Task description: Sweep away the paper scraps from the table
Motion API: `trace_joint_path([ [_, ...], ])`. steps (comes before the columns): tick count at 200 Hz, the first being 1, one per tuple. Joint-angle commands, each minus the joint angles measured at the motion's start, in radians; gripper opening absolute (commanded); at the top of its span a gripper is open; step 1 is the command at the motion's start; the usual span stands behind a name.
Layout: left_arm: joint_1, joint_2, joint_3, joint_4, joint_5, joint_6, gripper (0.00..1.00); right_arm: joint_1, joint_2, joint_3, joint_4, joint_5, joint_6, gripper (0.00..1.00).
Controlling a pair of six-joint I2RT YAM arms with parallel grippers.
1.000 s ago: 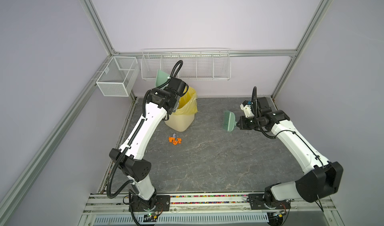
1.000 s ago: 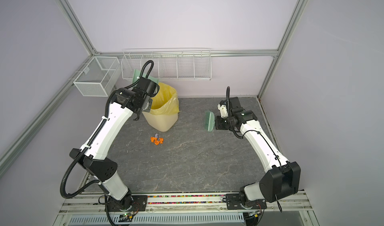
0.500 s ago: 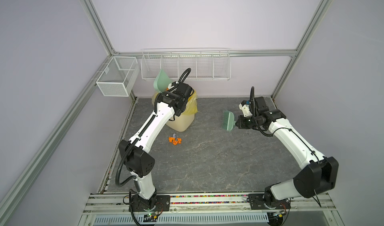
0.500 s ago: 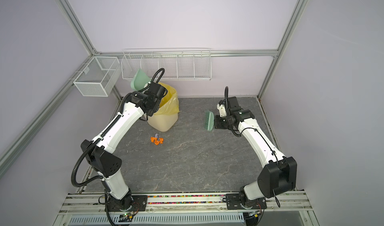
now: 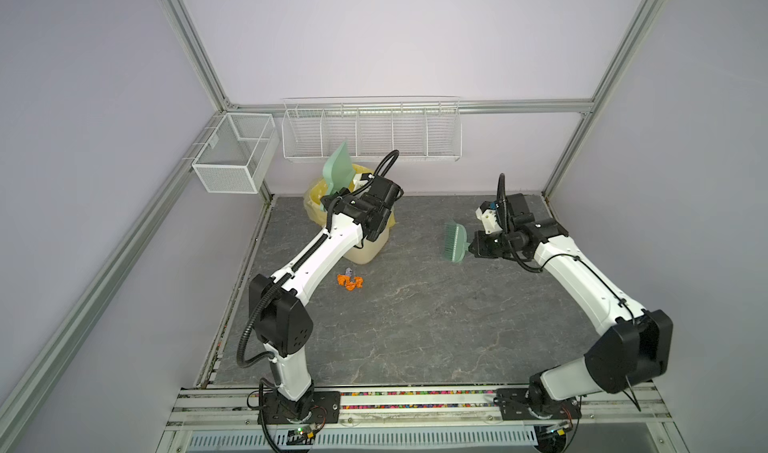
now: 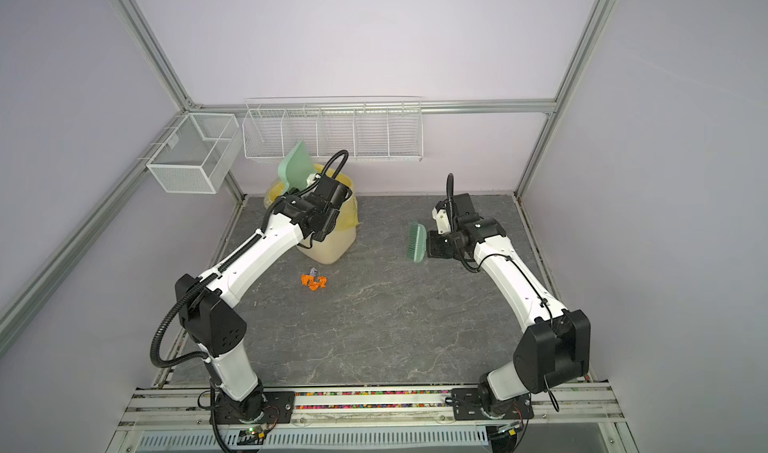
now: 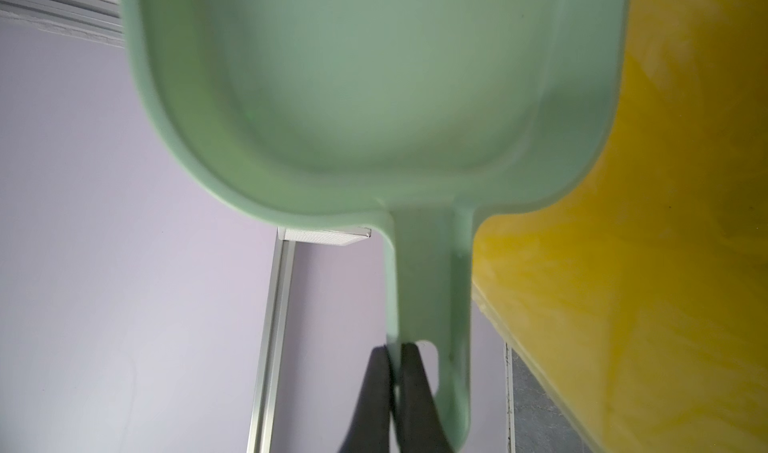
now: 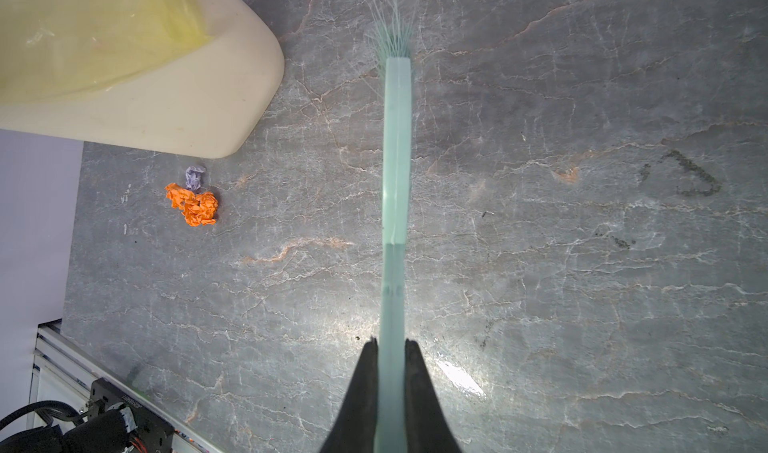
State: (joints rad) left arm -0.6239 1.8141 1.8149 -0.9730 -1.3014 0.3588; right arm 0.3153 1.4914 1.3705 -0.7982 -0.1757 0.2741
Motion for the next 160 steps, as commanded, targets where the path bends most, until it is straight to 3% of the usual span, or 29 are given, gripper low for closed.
trace_joint_path([
  [1,0.004,-0.023,0.067,-0.080,0.067,-0.102,0.00,0.007,0.011,0.035,0.007,0.001,0.006,0.07],
  [49,0.006,-0.013,0.254,-0.321,0.337,-0.340,0.00,0.013,-0.032,0.011,0.012,-0.022,0.035,0.07],
  [94,0.010,-0.042,0.327,-0.418,0.578,-0.459,0.00,0.031,-0.053,-0.018,0.029,-0.053,0.072,0.07],
  [124,0.010,-0.082,0.313,-0.436,0.747,-0.532,0.00,0.041,-0.044,-0.021,0.044,-0.101,0.098,0.07],
  [160,0.009,-0.194,0.186,-0.344,0.927,-0.560,0.00,0.068,-0.054,-0.042,0.066,-0.129,0.146,0.07],
])
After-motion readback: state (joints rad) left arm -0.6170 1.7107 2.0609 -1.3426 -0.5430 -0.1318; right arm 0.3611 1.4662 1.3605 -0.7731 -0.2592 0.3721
